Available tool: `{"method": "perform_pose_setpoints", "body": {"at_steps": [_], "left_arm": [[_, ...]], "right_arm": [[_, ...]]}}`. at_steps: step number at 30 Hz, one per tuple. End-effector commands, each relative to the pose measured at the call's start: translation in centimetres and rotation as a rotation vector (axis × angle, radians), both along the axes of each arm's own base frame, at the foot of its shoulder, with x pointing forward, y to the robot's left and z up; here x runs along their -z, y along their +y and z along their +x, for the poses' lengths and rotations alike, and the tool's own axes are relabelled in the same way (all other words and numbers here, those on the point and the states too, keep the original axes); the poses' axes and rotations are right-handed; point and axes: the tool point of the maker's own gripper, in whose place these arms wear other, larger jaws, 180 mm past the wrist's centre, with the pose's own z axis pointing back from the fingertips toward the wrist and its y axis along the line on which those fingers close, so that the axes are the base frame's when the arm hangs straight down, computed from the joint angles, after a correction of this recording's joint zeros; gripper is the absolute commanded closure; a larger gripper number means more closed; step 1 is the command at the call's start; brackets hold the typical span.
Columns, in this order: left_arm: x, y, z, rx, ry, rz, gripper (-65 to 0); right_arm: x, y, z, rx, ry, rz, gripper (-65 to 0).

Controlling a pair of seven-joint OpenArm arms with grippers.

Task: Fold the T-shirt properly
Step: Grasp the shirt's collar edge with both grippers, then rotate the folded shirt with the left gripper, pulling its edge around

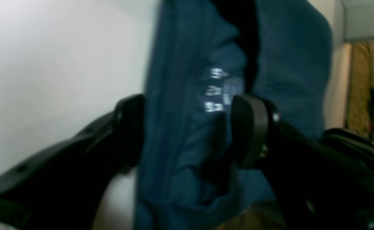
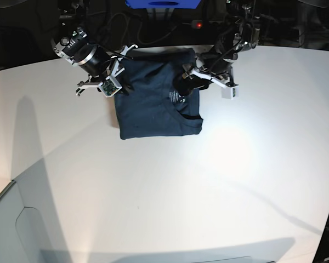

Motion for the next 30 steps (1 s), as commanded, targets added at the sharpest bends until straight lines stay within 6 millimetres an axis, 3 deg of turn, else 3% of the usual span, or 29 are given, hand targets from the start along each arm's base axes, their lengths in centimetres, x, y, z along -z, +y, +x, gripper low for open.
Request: {"method": "perform_pose_setpoints", "body": {"at_steps": [1, 3, 8, 9, 14, 21, 25, 30], "left_arm": [[-0.1, 0.0, -0.1, 0.004, 0.003, -0.006, -38.6], [-0.1, -0.1, -0.2, 0.005, 0.003, -0.006, -31.2], [0.5, 0.1, 0.2, 0.002, 0.012, -0.003, -2.2], [0.5, 0.2, 0.6, 0.004, 0.01, -0.001, 0.0], [1.4, 0.4, 1.2, 0.001, 0.026, 0.004, 0.0], [1.2, 0.6, 3.4, 0.139, 0.047, 0.06, 0.0], [0.9, -0.3, 5.9, 0.288, 0.024, 0.133, 0.0], [1.2, -3.2, 9.0, 0.52, -0.013, 0.263, 0.0]], "right_arm": [[-1.3, 0.5, 0.4, -0.01, -0.043, 0.036, -6.0], [-1.3, 0.4, 0.5, -0.01, -0.045, 0.034, -6.0], [-2.3, 0.3, 0.7, -0.01, -0.073, 0.024, -6.0], [-2.3, 0.3, 0.5, -0.011, -0.071, 0.023, -6.0], [-3.0, 0.2, 0.4, -0.01, -0.089, 0.015, -6.0], [-3.2, -3.6, 0.6, 0.089, -0.096, -0.039, -6.0], [-3.0, -6.4, 0.8, 0.158, -0.095, -0.081, -6.0], [-3.0, -9.4, 0.6, 0.235, -0.093, -0.124, -6.0]]}}
